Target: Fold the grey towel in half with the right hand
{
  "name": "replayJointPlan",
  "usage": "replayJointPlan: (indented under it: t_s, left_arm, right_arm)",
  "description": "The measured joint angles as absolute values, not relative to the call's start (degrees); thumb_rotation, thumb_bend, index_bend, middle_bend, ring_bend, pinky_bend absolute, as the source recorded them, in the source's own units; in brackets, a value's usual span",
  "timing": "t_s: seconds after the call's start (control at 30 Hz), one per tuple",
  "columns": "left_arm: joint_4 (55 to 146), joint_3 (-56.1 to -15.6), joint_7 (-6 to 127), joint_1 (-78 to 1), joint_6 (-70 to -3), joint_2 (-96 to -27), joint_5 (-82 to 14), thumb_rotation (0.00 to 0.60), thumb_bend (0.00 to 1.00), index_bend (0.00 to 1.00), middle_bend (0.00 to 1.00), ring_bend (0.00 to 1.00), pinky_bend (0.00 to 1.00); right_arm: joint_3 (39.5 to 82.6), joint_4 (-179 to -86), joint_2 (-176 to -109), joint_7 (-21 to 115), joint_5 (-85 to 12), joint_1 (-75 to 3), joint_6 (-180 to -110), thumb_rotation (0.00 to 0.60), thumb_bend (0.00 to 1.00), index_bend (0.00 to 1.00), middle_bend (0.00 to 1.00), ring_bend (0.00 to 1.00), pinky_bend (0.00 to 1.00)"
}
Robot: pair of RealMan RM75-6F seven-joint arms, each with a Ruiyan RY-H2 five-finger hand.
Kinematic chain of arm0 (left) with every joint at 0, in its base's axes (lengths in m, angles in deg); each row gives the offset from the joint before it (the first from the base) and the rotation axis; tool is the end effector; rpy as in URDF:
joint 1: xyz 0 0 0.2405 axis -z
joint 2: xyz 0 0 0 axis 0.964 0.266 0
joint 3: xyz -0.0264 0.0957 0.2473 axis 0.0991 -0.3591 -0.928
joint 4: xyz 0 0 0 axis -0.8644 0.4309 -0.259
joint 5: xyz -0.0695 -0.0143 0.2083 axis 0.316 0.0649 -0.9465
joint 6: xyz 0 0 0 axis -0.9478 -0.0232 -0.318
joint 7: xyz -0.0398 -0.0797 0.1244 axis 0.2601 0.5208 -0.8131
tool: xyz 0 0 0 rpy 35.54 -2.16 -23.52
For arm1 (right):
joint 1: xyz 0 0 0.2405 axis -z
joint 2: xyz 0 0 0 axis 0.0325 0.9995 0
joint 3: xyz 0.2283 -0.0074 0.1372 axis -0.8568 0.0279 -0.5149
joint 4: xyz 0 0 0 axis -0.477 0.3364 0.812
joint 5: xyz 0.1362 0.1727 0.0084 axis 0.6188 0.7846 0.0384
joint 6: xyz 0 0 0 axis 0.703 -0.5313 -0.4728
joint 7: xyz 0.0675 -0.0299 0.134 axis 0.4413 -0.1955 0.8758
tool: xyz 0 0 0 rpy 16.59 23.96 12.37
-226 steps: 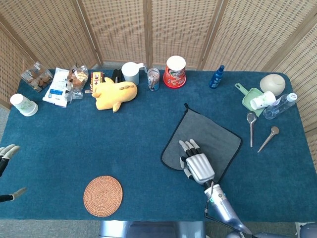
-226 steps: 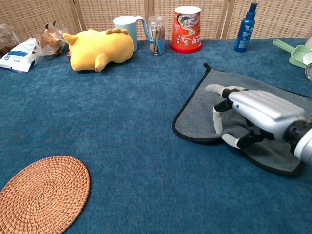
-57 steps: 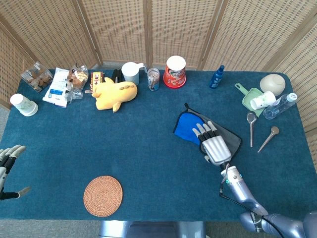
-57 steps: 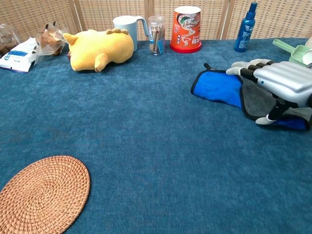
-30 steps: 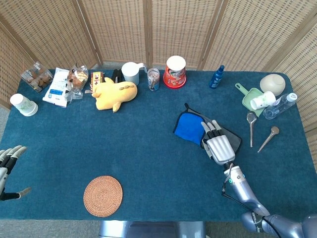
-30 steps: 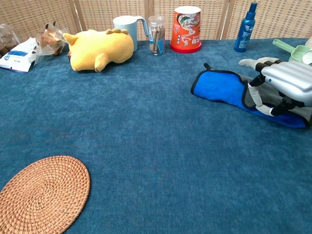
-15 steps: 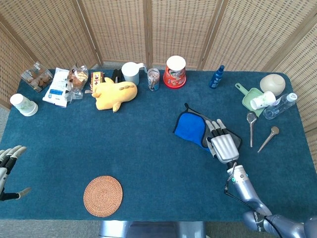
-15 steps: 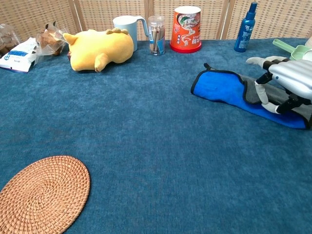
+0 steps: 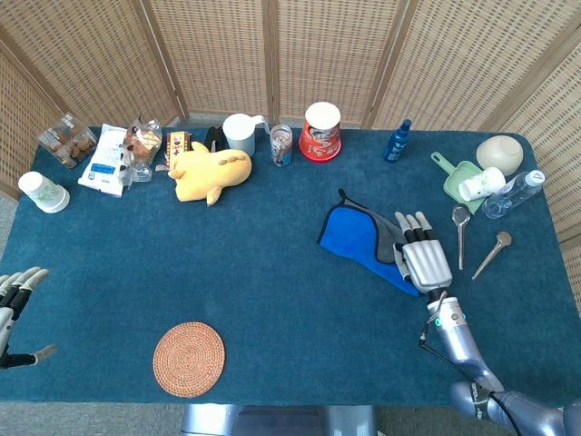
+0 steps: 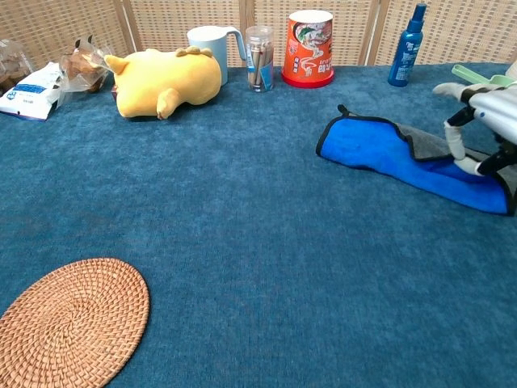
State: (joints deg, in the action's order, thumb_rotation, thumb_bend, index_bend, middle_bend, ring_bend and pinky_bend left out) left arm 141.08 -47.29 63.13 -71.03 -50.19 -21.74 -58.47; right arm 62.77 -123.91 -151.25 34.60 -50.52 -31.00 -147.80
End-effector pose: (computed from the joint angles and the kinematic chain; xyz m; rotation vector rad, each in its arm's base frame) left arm -0.2898 0.1538 0.2002 -1.4403 -1.1429 -0.7628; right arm -0.2681 -0.3454 0.0048 1.6275 -0.7820 0.8658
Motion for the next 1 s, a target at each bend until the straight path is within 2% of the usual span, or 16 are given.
replayJointPlan:
  t_s: [0.23, 0.33, 0.5, 0.8, 1.0]
  left_arm:
    - [141.0, -47.3, 63.6, -71.1, -50.3, -21.6, -58.7, 0.600, 0.16, 0.00, 0.00, 0.00, 0.00]
    - [141.0, -47.3, 63.6, -71.1, -50.3, -21.6, -58.8, 0.600, 0.16, 0.00, 0.00, 0.00, 0.00]
    - [141.0, -47.4, 63.5, -71.0, -50.2, -21.6, -58.8, 0.600, 0.16, 0.00, 0.00, 0.00, 0.00]
    - [141.0, -47.4, 63.8, -71.3, -50.7, -21.5, -59.1, 0.600, 0.16, 0.00, 0.00, 0.00, 0.00]
    - [140.8, -47.4, 64.0, -71.2, -50.6, -21.4, -59.3, 0.600, 0.16, 0.00, 0.00, 0.00, 0.00]
  right_arm:
    - [61.3, -122.3, -152.1, 33.6, -48.0, -30.7, -147.7, 0.600, 0.56, 0.59, 0.00, 0.00, 0.02]
    - [61.4, -122.9, -151.9, 34.0, -47.8, -30.5, -147.2, 0.600, 0.54, 0.47, 0.00, 0.00, 0.02]
    - [62.4, -125.5, -150.2, 34.6, -48.8, -30.4, -146.1, 0.600, 0.50, 0.19, 0.00, 0.00, 0.02]
    - [63.0, -129.1, -148.3, 32.3, -48.6, -30.9, -144.3, 0.600, 0.50, 0.00, 0.00, 0.00, 0.02]
    - [63.5, -129.6, -147.8, 32.2, -49.3, -30.8, -144.5, 0.600, 0.44, 0.00, 0.00, 0.00, 0.02]
